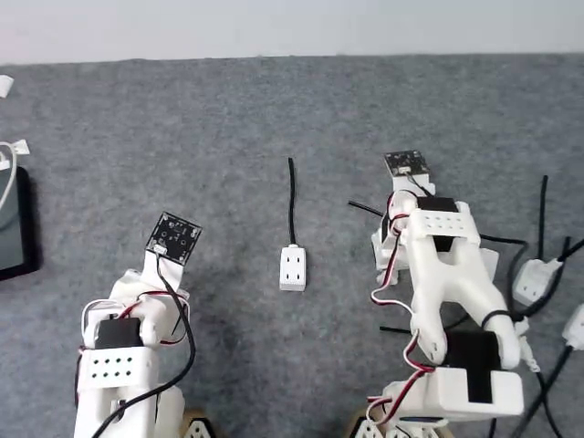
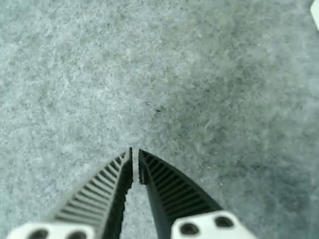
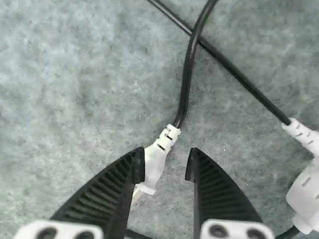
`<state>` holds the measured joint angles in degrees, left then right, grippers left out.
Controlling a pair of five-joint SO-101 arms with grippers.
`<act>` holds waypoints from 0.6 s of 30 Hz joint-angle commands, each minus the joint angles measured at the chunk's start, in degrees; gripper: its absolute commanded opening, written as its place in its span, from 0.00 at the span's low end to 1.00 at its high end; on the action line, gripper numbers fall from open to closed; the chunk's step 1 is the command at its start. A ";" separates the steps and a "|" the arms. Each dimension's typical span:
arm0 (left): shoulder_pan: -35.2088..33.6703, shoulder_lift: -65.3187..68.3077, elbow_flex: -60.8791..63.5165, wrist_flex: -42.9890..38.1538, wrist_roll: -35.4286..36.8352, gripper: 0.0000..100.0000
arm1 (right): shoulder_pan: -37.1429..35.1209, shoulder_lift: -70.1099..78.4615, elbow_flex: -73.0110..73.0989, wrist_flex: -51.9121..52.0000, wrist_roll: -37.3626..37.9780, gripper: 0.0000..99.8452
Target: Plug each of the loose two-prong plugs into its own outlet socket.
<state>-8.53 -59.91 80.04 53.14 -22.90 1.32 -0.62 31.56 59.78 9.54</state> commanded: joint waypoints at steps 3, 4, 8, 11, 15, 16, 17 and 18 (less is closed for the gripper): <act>-0.26 -0.44 -1.19 0.44 -0.53 0.02 | 0.48 -0.22 -1.32 -0.75 0.53 0.12; -0.26 -0.44 -1.19 0.44 -0.53 0.02 | 0.48 -0.31 -1.32 -0.75 0.44 0.09; -0.26 -0.53 -1.19 0.53 -0.53 0.02 | 1.71 -0.92 -1.67 -0.75 -2.29 0.03; -0.26 -0.53 -1.19 0.53 -0.62 0.02 | 2.77 -2.77 -2.02 -1.36 -4.13 0.01; -0.26 -0.53 -1.19 0.53 -0.62 0.02 | 1.80 -6.11 0.62 -1.54 -3.96 0.01; -0.26 -0.62 -1.19 0.53 -0.62 0.02 | 1.36 -6.55 1.41 -1.54 -3.87 0.01; -0.26 -0.62 -1.19 0.53 -0.62 0.02 | 0.92 -6.99 2.02 -1.54 -3.87 0.01; -0.26 -0.62 -1.10 0.53 -0.62 0.02 | 0.57 -7.25 2.37 -1.63 -3.87 0.01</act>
<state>-8.53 -59.91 80.04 53.14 -22.90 3.08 -4.48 33.93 59.25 6.20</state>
